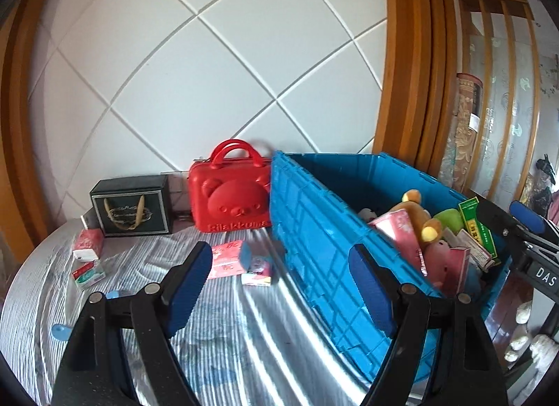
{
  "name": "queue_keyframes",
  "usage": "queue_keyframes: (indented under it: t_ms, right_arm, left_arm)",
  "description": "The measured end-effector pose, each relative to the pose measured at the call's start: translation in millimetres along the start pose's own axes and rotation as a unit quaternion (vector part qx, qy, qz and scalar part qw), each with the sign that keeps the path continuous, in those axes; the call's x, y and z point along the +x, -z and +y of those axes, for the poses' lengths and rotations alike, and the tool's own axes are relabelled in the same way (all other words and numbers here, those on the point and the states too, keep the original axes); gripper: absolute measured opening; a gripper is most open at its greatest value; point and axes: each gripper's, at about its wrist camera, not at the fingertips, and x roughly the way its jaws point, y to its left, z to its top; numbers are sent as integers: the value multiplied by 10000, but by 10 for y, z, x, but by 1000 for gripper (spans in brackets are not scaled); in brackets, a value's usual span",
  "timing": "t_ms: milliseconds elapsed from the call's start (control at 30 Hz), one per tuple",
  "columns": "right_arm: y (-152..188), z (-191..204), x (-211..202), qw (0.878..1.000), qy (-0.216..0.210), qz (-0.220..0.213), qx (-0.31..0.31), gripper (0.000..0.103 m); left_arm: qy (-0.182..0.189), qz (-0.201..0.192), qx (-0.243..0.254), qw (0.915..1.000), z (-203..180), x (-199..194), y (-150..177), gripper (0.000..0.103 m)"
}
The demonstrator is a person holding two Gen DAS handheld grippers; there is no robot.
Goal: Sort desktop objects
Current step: 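Move both tools back over the bed, then grasp the red-and-teal medicine box with the left tool while the right tool grasps the pink tissue pack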
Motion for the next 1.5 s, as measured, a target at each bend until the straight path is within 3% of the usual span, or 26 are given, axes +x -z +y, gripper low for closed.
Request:
queue_keyframes:
  t_ms: [400, 800, 1000, 1133, 1233, 1500]
  right_arm:
    - [117, 1314, 232, 9980, -479, 259, -305, 103]
    - [362, 2053, 918, 9924, -574, 985, -473, 103]
    - [600, 2275, 1552, 9839, -550, 1623, -512, 103]
    - [816, 2360, 2061, 9751, -514, 2116, -418, 103]
    - [978, 2424, 2387, 9681, -475, 2422, -431, 103]
    - [1323, 2398, 3314, 9507, -171, 3068, -410, 103]
  left_arm:
    - [-795, 580, -616, 9932, 1630, 57, 364, 80]
    - [-1636, 1439, -1276, 9676, 3325, 484, 938, 80]
    - [-1853, 2040, -1231, 9534, 4074, 1070, 1138, 80]
    - [-1762, 2203, -1215, 9516, 4483, 1587, 1135, 80]
    - [-1657, 2354, -964, 9528, 4687, 2049, 1118, 80]
    - [-1308, 3051, -349, 9426, 5014, 3088, 1299, 80]
